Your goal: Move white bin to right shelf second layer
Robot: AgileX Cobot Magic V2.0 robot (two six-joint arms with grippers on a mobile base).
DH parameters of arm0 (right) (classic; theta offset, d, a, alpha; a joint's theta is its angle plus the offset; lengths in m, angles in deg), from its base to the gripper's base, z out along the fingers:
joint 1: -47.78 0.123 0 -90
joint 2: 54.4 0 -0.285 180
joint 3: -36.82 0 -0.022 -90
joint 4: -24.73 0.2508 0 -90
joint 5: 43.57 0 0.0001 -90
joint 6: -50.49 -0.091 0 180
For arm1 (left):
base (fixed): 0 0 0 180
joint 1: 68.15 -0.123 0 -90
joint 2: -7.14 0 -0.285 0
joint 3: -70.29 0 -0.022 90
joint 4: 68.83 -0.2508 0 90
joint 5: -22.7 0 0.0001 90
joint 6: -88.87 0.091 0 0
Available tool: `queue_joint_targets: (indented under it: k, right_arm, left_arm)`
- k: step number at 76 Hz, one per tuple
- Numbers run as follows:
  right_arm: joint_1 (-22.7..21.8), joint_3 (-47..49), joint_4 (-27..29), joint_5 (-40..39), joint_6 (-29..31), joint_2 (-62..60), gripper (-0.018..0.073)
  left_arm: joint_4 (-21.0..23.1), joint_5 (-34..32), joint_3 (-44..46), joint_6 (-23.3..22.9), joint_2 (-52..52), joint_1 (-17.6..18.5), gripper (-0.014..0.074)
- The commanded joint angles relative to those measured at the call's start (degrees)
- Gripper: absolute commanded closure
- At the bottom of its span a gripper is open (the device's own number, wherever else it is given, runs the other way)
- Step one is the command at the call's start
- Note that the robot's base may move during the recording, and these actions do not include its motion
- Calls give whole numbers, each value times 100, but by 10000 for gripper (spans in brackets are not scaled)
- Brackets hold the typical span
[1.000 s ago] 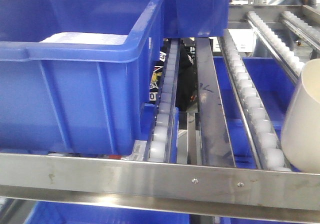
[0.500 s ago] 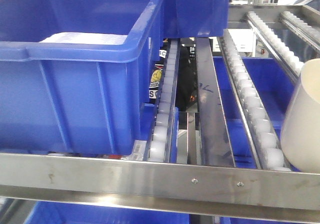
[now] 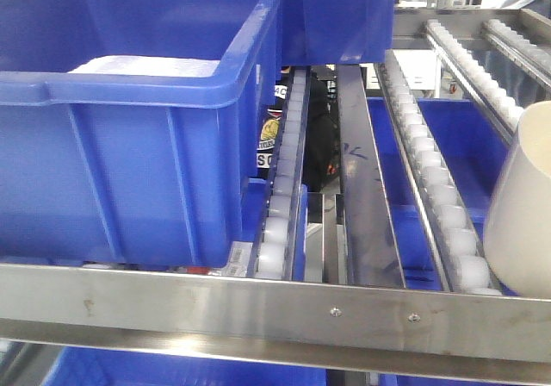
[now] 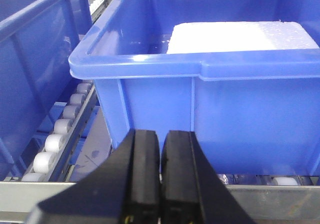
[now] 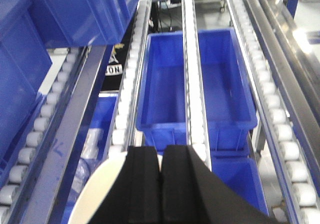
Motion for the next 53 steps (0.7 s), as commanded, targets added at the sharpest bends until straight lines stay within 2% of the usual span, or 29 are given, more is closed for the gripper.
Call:
queue_joint_targets:
  k: [1,14,34,53]
  right_arm:
    - [-13,151,32,-632,20,-2,508]
    - [-15,-254,19,-1026,30,-564,508]
    - [-21,-1623,19,-1765,30,-1758,508]
    - [-21,-2664,30,-1949,25,-2856,508]
  left_arm:
    - [0,-490,-211,-18,81,26,512]
    - [0,-490,-211,-18,81,26,512]
    - [0,-490,-211,-18,81,26,512]
    - [0,-490,-211,-18,81,26,512]
